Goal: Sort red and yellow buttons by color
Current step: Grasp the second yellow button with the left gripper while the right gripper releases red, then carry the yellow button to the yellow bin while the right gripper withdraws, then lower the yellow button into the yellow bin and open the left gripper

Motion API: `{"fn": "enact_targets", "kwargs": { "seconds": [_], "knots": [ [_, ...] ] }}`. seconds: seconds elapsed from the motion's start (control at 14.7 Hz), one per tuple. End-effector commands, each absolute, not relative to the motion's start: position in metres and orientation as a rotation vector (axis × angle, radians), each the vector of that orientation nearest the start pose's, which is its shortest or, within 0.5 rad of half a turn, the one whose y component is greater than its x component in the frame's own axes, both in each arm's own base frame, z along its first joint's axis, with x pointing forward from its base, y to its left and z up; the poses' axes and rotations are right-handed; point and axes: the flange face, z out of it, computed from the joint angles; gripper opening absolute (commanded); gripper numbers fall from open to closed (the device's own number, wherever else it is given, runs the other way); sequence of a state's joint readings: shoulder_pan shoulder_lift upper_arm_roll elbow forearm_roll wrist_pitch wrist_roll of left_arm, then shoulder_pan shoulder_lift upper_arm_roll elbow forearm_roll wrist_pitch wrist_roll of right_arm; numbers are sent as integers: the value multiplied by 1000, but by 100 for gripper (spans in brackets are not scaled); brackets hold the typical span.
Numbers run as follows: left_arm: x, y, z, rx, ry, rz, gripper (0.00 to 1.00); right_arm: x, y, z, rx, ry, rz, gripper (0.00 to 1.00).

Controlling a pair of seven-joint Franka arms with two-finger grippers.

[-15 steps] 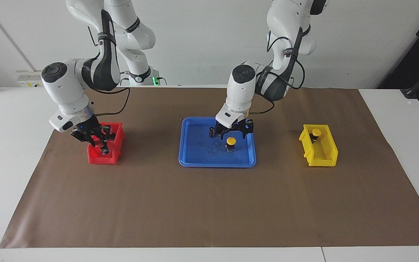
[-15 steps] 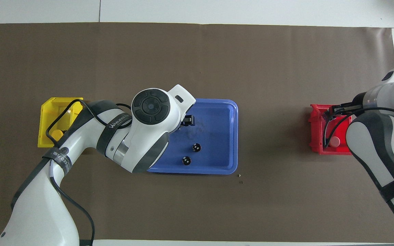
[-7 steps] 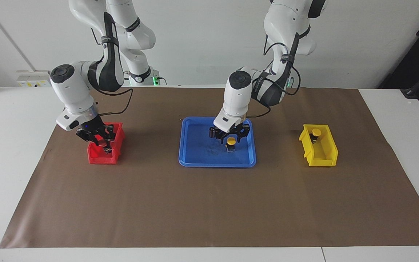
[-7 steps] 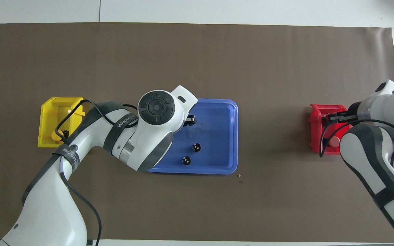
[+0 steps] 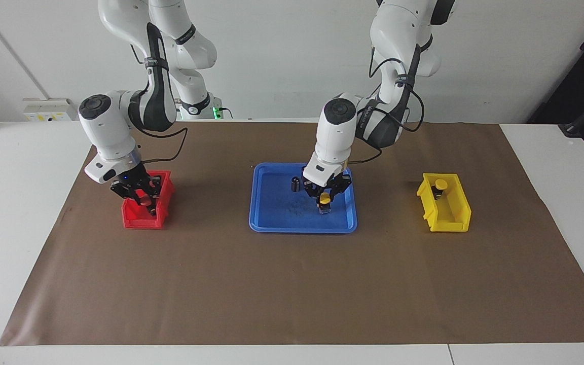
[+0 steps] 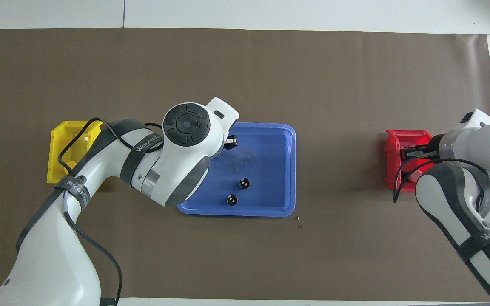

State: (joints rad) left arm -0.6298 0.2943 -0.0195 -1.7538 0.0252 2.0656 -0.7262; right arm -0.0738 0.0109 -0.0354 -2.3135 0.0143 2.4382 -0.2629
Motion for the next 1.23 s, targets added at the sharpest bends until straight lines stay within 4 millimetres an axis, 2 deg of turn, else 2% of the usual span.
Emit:
{"fn": "enact_targets", "kwargs": {
  "seconds": [0.0,0.07,0.2,0.34,0.48,0.55,0.75,0.95,1.02,1.16],
  "knots": [
    [526,-344,475,-3079,-62,-41,1,514,-63,352,-3130,-277,-195,69],
    [540,-309,489,-3073,-28,-39,1,517,-64,355,-3130,-297,-200,78],
    [568,-230,504,-3069,47,-4,1,528,-68,373,-3128,-330,-176,83],
    [590,-147,511,-3100,151,12,1,547,-72,417,-3129,-352,-165,98],
    [602,-81,508,-3155,285,25,1,556,-75,472,-3122,-349,-109,99],
    [602,-57,501,-3162,318,35,1,556,-74,498,-3115,-346,-63,100],
    [596,-32,486,-3157,362,-19,1,554,-74,563,-3111,-325,-8,100],
    [590,-19,456,-3151,391,-50,1,544,-72,613,-3112,-187,61,100],
    [587,-20,451,-3152,392,-40,1,541,-70,617,-3114,-161,88,100],
    [580,-21,441,-3154,397,-4,1,540,-78,616,-3100,-113,81,100]
  ]
}}
